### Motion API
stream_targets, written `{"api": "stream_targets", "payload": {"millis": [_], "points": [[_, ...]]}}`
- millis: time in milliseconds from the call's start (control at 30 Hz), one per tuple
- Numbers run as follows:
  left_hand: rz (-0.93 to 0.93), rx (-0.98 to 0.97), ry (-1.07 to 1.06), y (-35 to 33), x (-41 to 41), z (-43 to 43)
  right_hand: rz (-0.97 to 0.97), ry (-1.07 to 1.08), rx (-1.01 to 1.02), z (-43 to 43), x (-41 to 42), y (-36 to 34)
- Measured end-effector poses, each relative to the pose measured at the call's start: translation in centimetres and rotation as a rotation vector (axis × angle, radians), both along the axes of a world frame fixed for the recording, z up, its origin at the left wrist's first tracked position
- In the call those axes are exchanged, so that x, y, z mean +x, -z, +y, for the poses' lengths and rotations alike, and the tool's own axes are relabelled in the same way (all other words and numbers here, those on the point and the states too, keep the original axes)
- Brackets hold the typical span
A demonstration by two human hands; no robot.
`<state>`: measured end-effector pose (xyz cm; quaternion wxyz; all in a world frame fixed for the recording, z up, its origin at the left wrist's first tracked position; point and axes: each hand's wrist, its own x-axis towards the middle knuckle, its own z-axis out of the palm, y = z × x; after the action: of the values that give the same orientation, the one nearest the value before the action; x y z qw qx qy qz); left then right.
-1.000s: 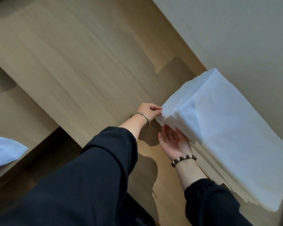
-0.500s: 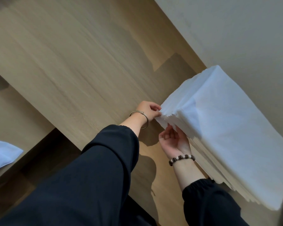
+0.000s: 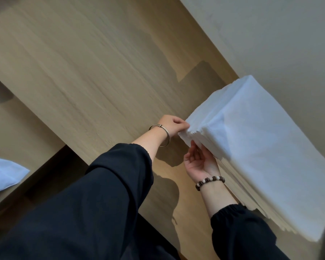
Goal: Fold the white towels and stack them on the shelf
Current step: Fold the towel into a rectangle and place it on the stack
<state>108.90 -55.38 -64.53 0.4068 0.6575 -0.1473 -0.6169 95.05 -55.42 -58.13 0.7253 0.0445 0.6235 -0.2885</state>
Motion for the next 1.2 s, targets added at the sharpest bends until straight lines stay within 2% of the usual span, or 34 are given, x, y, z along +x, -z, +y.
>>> {"api": "stream_targets", "payload": {"millis": [933,1067,1133,1200], "points": [[-0.174,-0.002,0.094,1.2,-0.4,-0.1,0.144,0.011,-0.010,-1.2,1.2,0.4],[-0.257,-0.029,0.123,0.5,-0.3,0.1,0.169,-0.080,-0.013,-0.2,0.8,0.5],[-0.264,-0.030,0.045,0.0,-0.2,0.3,0.131,-0.080,-0.003,0.3,0.1,0.3],[-0.178,-0.050,-0.101,-0.7,0.1,0.4,0.089,-0.034,0.002,0.5,-1.1,0.0]]}}
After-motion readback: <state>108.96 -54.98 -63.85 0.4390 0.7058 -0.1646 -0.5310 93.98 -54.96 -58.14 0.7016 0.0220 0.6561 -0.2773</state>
